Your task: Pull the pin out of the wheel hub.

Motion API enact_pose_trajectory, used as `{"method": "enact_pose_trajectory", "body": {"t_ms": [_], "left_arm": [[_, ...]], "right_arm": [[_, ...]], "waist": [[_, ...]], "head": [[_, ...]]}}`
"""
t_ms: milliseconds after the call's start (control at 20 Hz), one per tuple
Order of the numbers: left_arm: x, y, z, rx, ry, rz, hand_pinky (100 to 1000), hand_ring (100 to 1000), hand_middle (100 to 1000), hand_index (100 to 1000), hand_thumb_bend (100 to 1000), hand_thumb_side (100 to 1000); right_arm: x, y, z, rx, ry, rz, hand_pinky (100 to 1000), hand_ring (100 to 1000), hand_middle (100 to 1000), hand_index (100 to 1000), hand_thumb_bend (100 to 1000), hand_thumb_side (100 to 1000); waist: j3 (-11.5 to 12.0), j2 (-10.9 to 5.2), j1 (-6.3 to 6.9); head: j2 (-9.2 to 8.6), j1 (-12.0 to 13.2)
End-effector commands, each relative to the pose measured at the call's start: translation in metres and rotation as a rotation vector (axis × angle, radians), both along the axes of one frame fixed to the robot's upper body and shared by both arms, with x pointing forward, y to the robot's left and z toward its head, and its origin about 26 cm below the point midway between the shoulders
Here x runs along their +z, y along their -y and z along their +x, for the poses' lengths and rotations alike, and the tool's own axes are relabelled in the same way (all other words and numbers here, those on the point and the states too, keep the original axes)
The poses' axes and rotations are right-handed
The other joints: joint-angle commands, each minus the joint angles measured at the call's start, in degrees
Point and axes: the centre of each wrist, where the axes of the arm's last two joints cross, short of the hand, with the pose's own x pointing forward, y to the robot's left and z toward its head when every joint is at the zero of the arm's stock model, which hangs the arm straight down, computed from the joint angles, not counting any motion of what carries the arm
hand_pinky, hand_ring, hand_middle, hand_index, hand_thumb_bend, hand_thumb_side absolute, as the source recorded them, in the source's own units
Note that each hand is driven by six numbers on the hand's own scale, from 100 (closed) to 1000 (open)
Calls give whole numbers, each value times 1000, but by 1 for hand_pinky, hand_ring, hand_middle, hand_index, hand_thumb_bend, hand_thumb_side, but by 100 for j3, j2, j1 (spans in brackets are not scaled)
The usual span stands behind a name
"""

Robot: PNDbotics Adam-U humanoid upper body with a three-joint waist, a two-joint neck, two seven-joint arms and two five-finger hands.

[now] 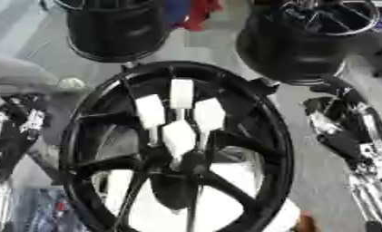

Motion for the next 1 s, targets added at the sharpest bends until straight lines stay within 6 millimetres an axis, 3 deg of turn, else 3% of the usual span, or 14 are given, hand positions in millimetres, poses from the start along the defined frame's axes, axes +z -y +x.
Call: {"method": "enact_pose_trajectory", "body": {"t_ms": [50, 600, 800, 1000], "left_arm": [[9, -2, 1, 2, 31, 11, 552, 558, 624, 761, 211, 600], [13, -4, 1, -5, 41, 27, 552, 560, 625, 762, 219, 597], [29, -13, 3, -32, 85, 92, 557, 562, 628, 765, 230, 580], [59, -22, 7, -135, 151, 218, 565, 569, 638, 772, 249, 571]], "right_arm": [[9, 1, 1, 0, 32, -13, 653, 652, 717, 882, 169, 199], [9, 1, 1, 0, 32, -13, 652, 652, 717, 882, 174, 196], [9, 1, 1, 2, 30, -15, 652, 652, 717, 882, 175, 196], [9, 1, 1, 9, 29, -20, 653, 652, 717, 882, 176, 197]], "waist": [[2, -59, 10], [-7, -54, 13], [-28, -58, 31], [-91, -65, 55]], "head": [[-13, -15], [-13, -11], [-20, 12], [-32, 47]]}}
